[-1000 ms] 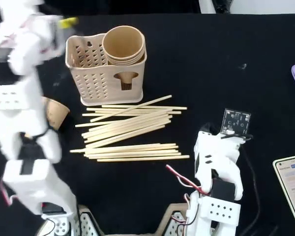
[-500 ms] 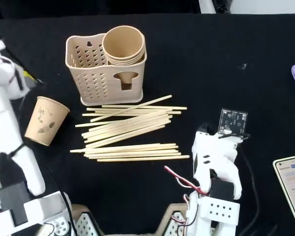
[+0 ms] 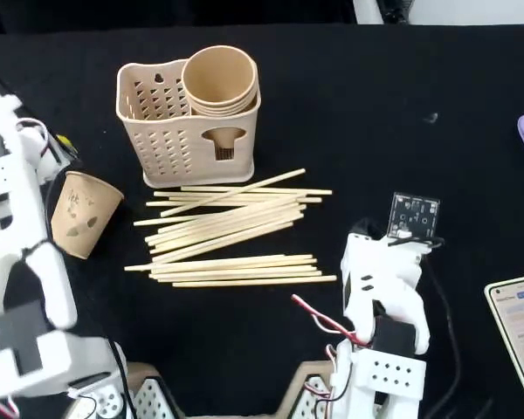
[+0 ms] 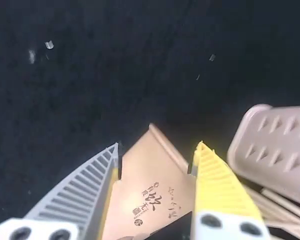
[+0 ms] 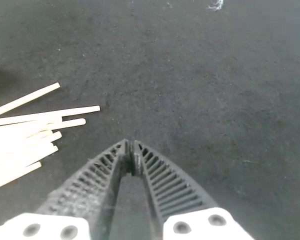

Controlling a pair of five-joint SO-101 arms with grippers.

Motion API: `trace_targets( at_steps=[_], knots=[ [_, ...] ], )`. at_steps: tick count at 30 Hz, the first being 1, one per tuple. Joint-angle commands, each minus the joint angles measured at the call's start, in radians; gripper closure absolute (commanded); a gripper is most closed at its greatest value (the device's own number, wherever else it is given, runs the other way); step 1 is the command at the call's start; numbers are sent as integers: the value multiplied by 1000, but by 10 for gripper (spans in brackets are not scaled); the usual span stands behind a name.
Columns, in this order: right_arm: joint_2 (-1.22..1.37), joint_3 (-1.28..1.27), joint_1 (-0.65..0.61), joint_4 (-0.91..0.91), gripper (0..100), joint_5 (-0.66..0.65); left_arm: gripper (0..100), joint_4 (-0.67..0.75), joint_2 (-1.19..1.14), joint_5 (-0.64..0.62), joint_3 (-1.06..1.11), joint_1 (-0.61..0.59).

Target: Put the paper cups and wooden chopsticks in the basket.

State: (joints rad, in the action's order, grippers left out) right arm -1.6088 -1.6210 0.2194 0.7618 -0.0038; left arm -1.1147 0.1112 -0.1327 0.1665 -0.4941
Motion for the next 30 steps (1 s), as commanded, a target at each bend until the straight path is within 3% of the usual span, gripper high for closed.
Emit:
trace_targets(
  at_steps=[1, 9, 16, 26, 30],
  knots=[
    [-7, 8, -5, -14, 987, 0, 753, -115, -138, -2, -185, 58],
    [-7, 8, -3, -14, 987, -2, 753, -354, -390, -3, -568, 67],
    [-7, 8, -3, -14, 987, -2, 758, -554, -509, 51, -754, 68],
    [-7, 8, -3, -14, 987, -2, 761, -615, -592, 89, -792, 79],
    [-7, 10, -3, -14, 987, -2, 902, -620, -592, 89, -803, 81]
  ],
)
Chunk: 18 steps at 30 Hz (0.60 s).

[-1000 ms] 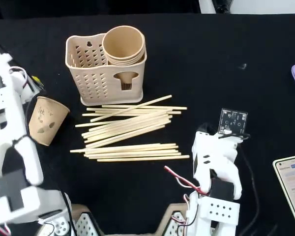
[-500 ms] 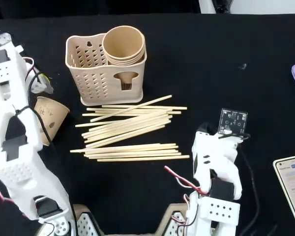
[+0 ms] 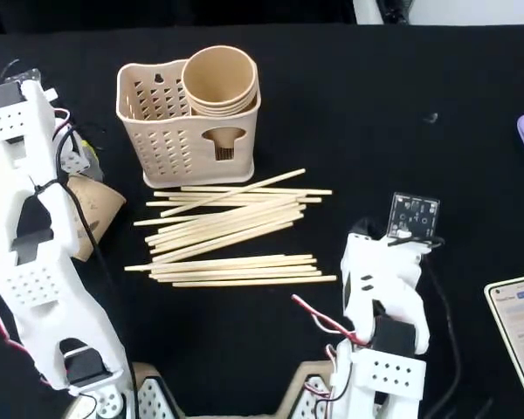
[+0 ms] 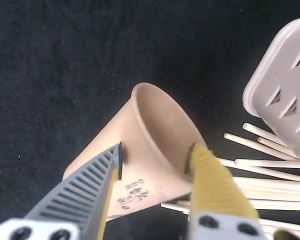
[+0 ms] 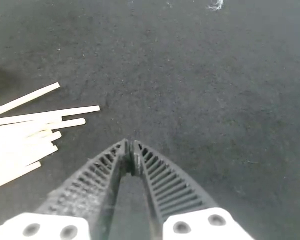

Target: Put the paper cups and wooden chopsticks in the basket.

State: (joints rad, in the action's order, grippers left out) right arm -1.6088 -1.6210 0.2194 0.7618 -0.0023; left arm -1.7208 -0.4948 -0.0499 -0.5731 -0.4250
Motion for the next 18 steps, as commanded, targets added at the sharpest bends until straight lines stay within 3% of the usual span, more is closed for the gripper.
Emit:
trace_targets(
  at_steps=[1, 9, 18],
  knots=[
    [-7, 10, -3, -14, 987, -3, 959, -20, 14, 3, -77, 12],
    [-7, 12, -3, -14, 987, -3, 970, -40, 69, 6, -116, -15],
    [-7, 13, -2, -15, 987, -3, 970, -38, 483, 8, 48, -97]
  ],
)
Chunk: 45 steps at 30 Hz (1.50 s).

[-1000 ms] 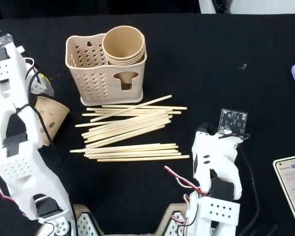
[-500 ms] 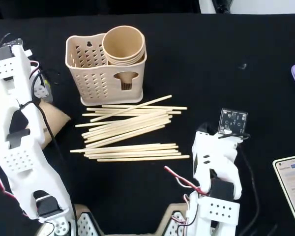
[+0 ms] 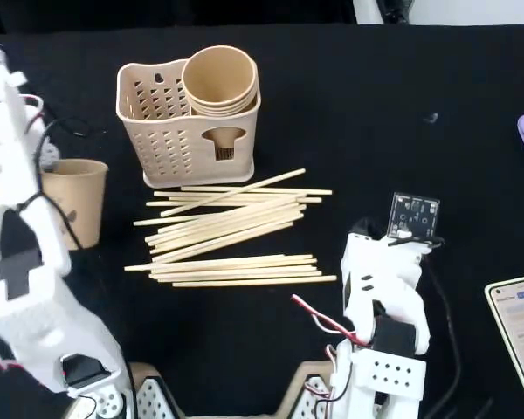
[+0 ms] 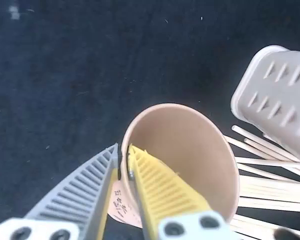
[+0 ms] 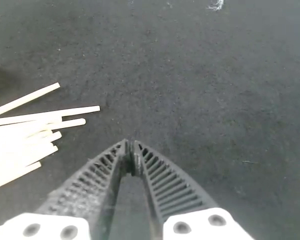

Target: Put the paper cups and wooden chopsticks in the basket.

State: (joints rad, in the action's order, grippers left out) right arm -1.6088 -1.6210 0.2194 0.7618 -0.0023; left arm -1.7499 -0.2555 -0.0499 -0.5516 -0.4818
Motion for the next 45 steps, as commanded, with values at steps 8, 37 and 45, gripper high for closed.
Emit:
trace_targets(
  at_steps=[8, 37, 45],
  knots=[
    [-7, 13, -8, -15, 987, -3, 970, 184, 577, -206, -4, 13],
    [-7, 7, -3, -14, 987, -3, 970, 867, 543, -431, 351, 645],
    [-7, 7, -3, -14, 987, -3, 970, 937, 549, -431, 392, 590]
  ],
)
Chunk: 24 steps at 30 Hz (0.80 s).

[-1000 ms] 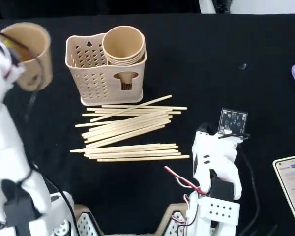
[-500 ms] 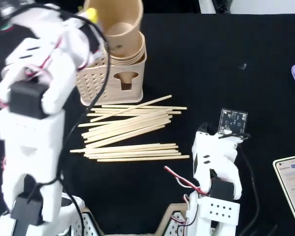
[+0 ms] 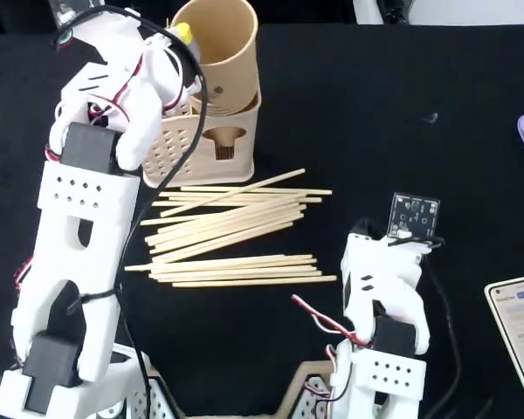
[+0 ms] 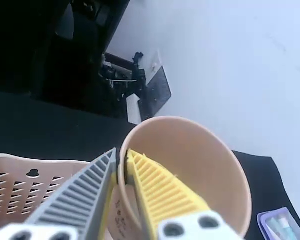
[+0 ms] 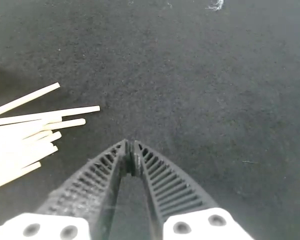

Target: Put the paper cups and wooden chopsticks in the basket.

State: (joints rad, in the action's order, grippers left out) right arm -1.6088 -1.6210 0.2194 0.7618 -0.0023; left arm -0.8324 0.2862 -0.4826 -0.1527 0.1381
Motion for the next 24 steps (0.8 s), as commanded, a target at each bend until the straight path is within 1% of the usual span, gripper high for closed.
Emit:
trace_targets(
  at_steps=[1, 8, 13, 18, 20, 22, 24],
  knots=[
    [-7, 7, -3, -14, 987, -3, 970, 20, 9, 2, -19, -31],
    [-7, 8, -3, -14, 987, -3, 970, 20, -3, 2, -77, -39],
    [-7, 8, -3, -14, 987, -3, 970, 20, -5, 2, -44, -38],
    [-7, 8, -3, -14, 987, -3, 970, 14, -3, 2, 45, -38],
    [-7, 8, -3, -14, 987, -3, 938, 12, -3, 31, 68, -39],
    [-7, 8, -3, -14, 987, -3, 866, 12, 0, 94, 82, -31],
    [-7, 8, -3, -14, 987, -3, 814, 12, 8, 126, 91, -28]
  ],
)
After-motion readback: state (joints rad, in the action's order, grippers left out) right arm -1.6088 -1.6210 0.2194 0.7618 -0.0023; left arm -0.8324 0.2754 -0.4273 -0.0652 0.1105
